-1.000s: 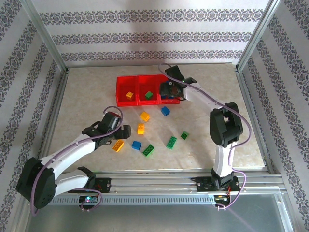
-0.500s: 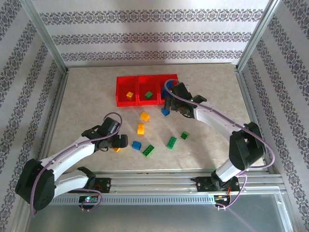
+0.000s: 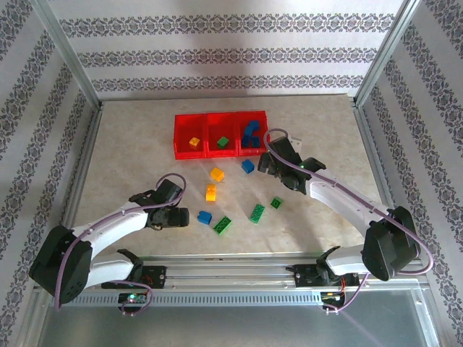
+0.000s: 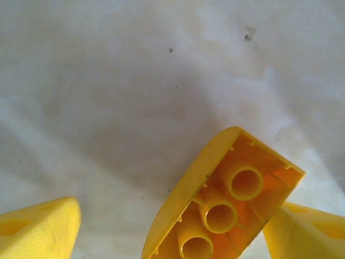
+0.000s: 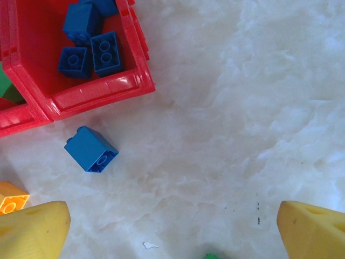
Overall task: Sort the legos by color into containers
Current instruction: Pick up the lego from the middle-left of the table.
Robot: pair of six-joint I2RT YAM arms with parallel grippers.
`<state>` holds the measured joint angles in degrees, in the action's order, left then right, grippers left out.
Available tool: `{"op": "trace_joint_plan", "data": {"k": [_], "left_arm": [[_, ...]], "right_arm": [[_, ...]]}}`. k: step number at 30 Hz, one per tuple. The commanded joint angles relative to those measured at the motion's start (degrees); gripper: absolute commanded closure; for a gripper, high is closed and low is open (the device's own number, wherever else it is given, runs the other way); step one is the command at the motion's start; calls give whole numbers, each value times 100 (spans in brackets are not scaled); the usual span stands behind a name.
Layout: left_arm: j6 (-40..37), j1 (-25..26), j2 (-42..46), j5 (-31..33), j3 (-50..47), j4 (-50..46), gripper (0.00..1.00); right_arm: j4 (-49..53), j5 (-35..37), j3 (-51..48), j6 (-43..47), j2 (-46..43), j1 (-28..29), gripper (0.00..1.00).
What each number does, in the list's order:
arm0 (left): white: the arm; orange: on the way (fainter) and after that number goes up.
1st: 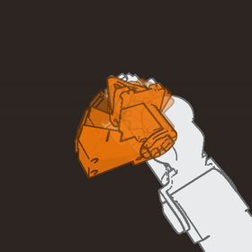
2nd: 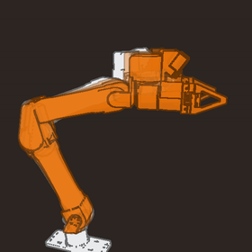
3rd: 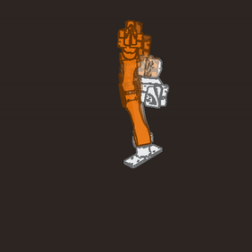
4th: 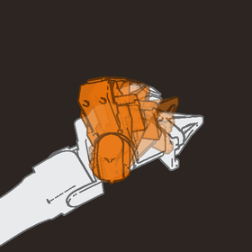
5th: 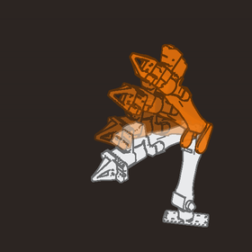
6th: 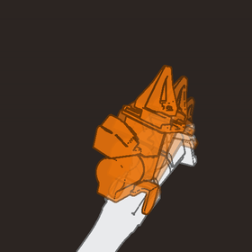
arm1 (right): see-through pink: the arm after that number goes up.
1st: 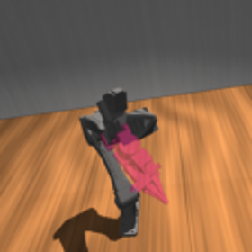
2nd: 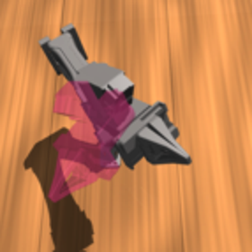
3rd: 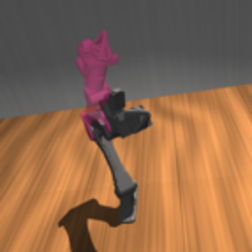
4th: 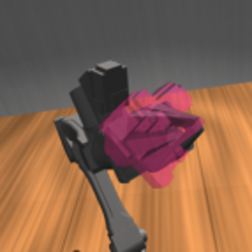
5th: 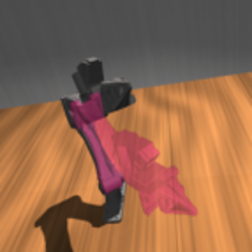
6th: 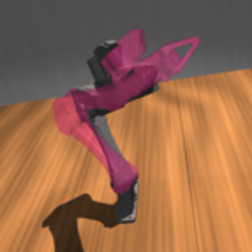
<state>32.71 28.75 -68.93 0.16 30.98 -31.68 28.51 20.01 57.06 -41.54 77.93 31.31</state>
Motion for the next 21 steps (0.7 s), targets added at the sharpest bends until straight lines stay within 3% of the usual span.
{"op": "trace_joint_plan", "data": {"k": [1,7,21], "left_arm": [[180,-60,-77,186,-49,5,16],[426,-63,-70,516,-43,96,25],[489,-70,-278,494,33,207,51]], "right_arm": [[102,214,-83,-159,-190,68,2],[102,197,-90,-201,-137,94,2],[117,183,53,-179,27,103,2]]}}
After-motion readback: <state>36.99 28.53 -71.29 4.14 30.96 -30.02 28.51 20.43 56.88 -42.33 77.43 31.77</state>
